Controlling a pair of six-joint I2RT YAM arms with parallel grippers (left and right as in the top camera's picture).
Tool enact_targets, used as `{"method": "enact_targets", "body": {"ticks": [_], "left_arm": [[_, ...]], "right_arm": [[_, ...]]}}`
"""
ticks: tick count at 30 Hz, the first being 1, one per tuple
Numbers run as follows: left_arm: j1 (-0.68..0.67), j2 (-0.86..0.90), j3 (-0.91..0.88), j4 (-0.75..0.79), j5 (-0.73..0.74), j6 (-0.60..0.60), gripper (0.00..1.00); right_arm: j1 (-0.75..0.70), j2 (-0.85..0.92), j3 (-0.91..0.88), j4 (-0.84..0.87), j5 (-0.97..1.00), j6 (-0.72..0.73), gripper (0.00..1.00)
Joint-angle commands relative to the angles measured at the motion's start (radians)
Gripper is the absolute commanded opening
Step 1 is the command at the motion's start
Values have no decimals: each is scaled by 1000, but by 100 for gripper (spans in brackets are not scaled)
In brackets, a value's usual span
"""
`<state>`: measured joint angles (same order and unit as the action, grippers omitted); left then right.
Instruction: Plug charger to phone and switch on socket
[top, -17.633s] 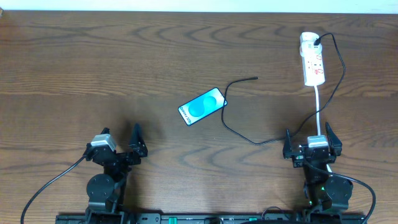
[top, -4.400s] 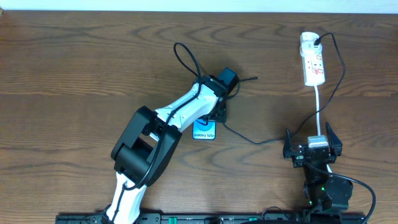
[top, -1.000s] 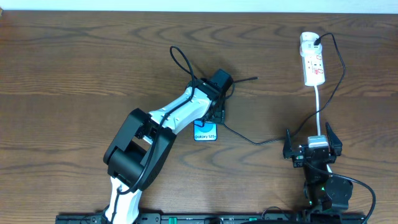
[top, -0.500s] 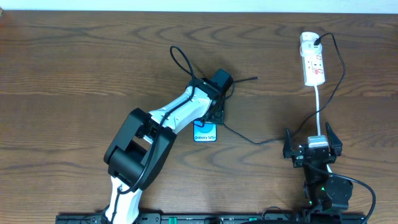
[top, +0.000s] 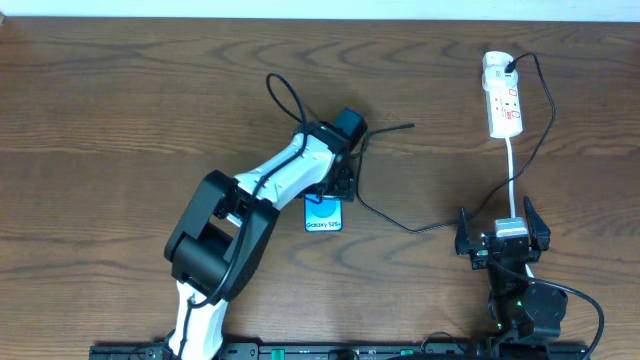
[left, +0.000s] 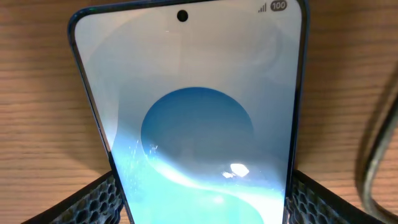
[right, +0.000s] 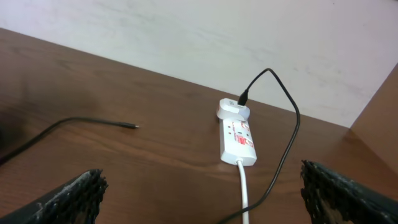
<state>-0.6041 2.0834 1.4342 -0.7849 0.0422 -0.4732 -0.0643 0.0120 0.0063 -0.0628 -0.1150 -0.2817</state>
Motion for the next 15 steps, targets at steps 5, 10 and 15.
{"method": "enact_targets", "body": {"ticks": [5,10,15], "left_arm": [[36,-23,-25,-23,-55,-26,65],[45,-59,-24,-26,-55,-64,65],[72,-102,-24,-38,-54,-108,65]], "right_arm": [[-4,-5,-1,-4,4,-11,99],[-4,-5,-1,-4,4,-11,99],[-4,-5,-1,-4,4,-11,99]]}}
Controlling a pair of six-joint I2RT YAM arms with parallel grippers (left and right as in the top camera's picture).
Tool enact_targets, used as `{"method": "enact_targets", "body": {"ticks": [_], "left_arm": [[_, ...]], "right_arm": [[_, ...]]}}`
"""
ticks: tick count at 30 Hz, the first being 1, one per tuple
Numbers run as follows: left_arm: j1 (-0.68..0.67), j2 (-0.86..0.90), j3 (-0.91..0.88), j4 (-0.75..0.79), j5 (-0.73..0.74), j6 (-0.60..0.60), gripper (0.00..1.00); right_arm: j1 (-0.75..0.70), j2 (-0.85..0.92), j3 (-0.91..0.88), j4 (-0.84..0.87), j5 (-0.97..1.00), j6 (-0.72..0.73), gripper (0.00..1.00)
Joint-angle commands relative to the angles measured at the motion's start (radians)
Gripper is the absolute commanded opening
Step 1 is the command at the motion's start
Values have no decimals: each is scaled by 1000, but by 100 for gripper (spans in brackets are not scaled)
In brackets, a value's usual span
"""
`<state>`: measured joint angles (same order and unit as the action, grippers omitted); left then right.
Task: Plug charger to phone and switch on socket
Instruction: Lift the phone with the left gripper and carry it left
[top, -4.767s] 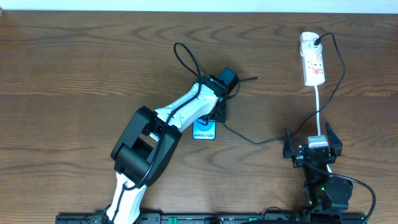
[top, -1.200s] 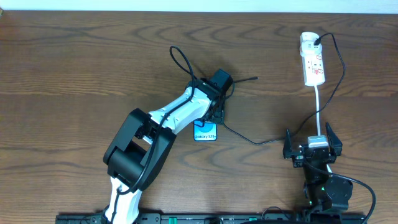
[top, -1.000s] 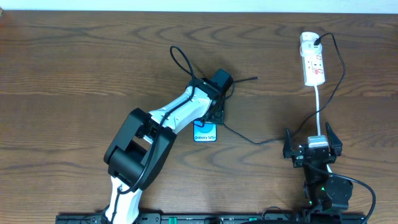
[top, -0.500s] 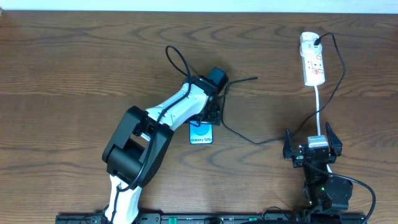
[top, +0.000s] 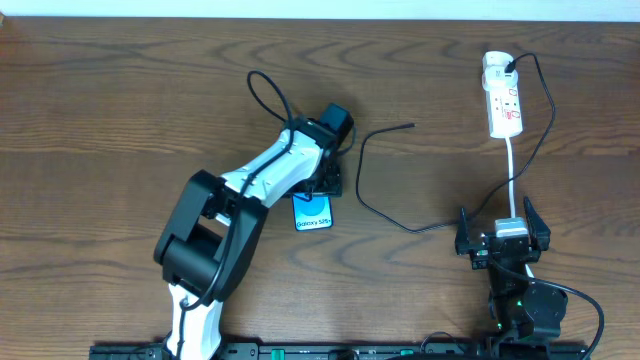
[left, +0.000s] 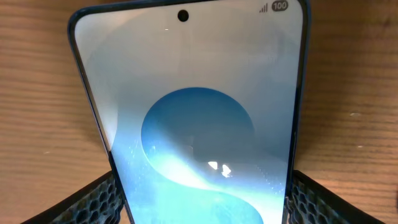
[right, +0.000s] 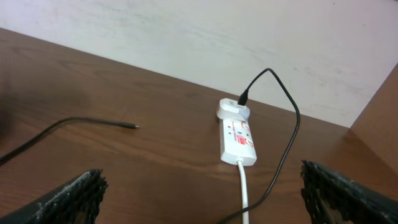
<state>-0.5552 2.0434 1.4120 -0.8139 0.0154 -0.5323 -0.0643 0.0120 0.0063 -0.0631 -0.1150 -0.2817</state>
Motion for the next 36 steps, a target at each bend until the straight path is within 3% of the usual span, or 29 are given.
{"method": "enact_targets", "body": {"ticks": [1,12,31,34,36], "left_arm": [[30,-70,-2,-10,-27,-50,65],[133,-166,0,-39,-12,-99,65],[282,-173,0,-106,158,-90,65],[282,-174,0,-106,161,-90,65],[282,-174,0,-106,161,-90,65]], "right_arm": [[-4,-5,-1,-4,4,-11,99],[-4,-5,-1,-4,4,-11,99],[-4,-5,-1,0,32,-36,99],[-4,-5,-1,18,-93,-8,99],[-4,-5,-1,47,-282,129,99]]}}
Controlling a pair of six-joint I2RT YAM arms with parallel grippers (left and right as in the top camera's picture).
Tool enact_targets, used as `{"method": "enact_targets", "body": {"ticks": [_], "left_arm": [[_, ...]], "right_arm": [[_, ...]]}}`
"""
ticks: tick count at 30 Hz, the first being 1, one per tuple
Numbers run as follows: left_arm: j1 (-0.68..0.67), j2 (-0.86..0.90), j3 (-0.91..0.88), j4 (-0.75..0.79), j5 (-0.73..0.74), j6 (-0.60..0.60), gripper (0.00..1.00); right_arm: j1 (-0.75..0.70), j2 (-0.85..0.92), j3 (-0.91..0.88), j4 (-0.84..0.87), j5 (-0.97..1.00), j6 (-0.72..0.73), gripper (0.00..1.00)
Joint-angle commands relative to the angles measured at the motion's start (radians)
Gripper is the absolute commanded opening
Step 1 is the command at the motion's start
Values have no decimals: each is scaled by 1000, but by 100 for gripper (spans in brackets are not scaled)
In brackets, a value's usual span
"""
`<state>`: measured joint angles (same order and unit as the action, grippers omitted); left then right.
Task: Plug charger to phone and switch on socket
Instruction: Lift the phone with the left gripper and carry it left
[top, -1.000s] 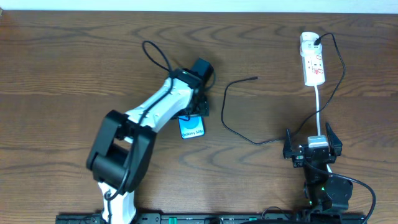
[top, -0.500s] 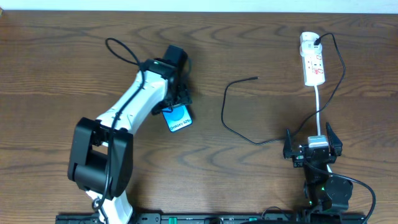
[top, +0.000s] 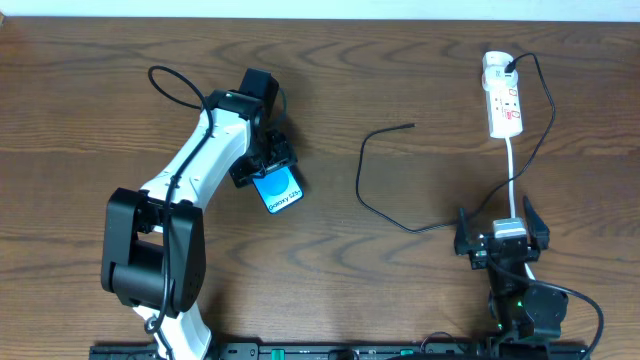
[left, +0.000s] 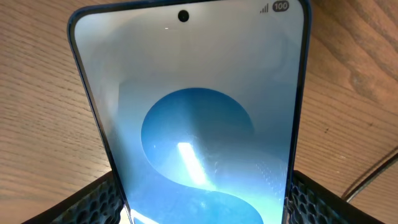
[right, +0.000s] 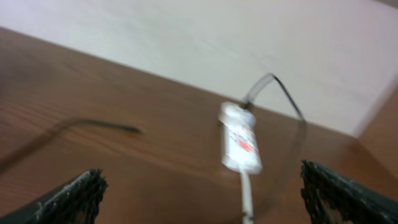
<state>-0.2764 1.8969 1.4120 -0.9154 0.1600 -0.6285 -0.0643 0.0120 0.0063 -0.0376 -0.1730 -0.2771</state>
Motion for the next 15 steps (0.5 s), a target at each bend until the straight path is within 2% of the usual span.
{"method": "enact_targets", "body": {"ticks": [1,3,5,10,15], "left_arm": [[3,-27,0,-5,16,6,65],[3,-27,0,-5,16,5,65],[3,-27,0,-8,16,5,65],[3,-27,0,-20,30,6,65],[24,-27,4,-24,132,6,65]], "right_arm": [[-4,-5,-1,26,-320,210,99],[-4,-5,-1,22,-573,452,99],[-4,-5,-1,17,-708,566,99],[-4,-5,-1,27,-910,689,99],[-4,-5,-1,-74,-933,824,99]]}}
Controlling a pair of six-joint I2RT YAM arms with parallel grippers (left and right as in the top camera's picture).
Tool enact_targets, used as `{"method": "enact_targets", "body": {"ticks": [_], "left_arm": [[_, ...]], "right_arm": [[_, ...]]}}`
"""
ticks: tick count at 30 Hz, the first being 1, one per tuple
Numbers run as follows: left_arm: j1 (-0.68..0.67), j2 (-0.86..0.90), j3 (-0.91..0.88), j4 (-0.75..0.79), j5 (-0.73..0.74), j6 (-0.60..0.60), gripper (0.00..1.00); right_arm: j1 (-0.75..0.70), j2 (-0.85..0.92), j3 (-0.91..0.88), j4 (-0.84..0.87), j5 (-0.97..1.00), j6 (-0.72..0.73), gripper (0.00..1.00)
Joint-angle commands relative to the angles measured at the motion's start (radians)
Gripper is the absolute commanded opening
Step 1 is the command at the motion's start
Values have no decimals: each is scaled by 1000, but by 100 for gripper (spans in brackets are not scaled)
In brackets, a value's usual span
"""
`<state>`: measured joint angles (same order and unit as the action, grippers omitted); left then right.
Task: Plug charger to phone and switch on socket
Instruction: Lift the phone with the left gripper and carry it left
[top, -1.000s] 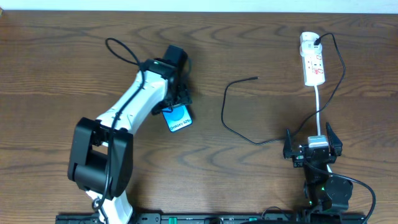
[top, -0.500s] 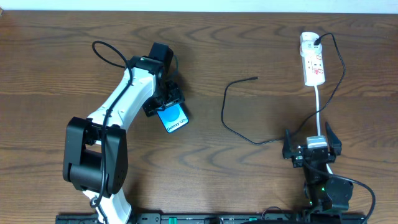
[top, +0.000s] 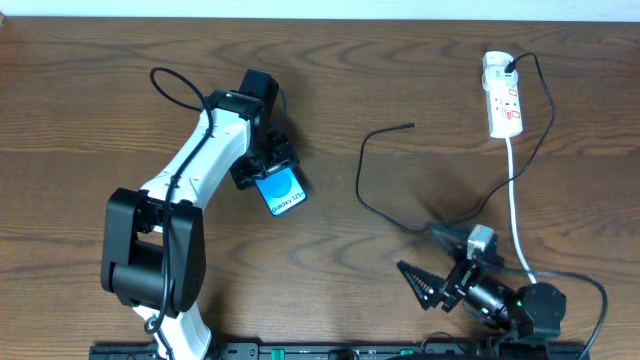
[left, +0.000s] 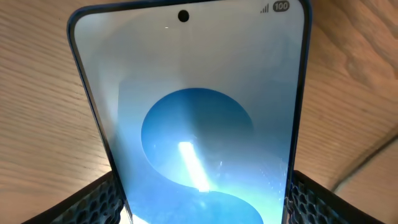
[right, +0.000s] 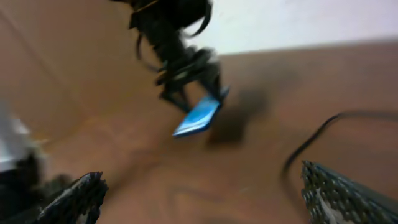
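Observation:
My left gripper (top: 266, 166) is shut on the phone (top: 283, 192), whose lit blue and white screen fills the left wrist view (left: 199, 118) between the two black fingers (left: 93, 199). The blurred right wrist view shows the phone (right: 200, 115) held tilted over the table. The black charger cable (top: 375, 190) lies in the middle, its free plug end (top: 410, 126) pointing right. The white power strip (top: 503, 100) lies at the far right with the charger plugged in at its far end. My right gripper (top: 430, 258) is open at the front right, facing left, with nothing in it.
A white cord (top: 516, 200) runs from the power strip towards the front edge, beside my right arm. The black cable loops from the strip down past that cord. Bare brown wood table (top: 100, 100) stretches to the left.
My right arm has swung round from facing the power strip to facing left, towards the phone and cable. The left gripper with the phone has hardly moved.
My left gripper held the phone at the middle of the table, close to the cable loop. It then stood slightly to the left, later well to the left and farther back. The right gripper stayed open facing the strip, and now faces left.

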<state>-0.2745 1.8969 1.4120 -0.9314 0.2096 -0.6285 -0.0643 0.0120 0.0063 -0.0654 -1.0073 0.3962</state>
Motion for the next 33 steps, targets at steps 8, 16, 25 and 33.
{"method": "enact_targets", "body": {"ticks": [8,16,25,33], "left_arm": [[111,-27,93,-101,210,49,62],[177,-27,221,-194,349,67,62],[215,-26,223,-227,512,59,61],[261,-5,223,-298,525,87,61]], "right_arm": [[-4,1,-1,-51,-116,176,99],[-4,2,-1,-52,-121,177,99],[-4,2,-1,-53,-123,248,99],[-4,2,-1,-59,-156,306,99]]}}
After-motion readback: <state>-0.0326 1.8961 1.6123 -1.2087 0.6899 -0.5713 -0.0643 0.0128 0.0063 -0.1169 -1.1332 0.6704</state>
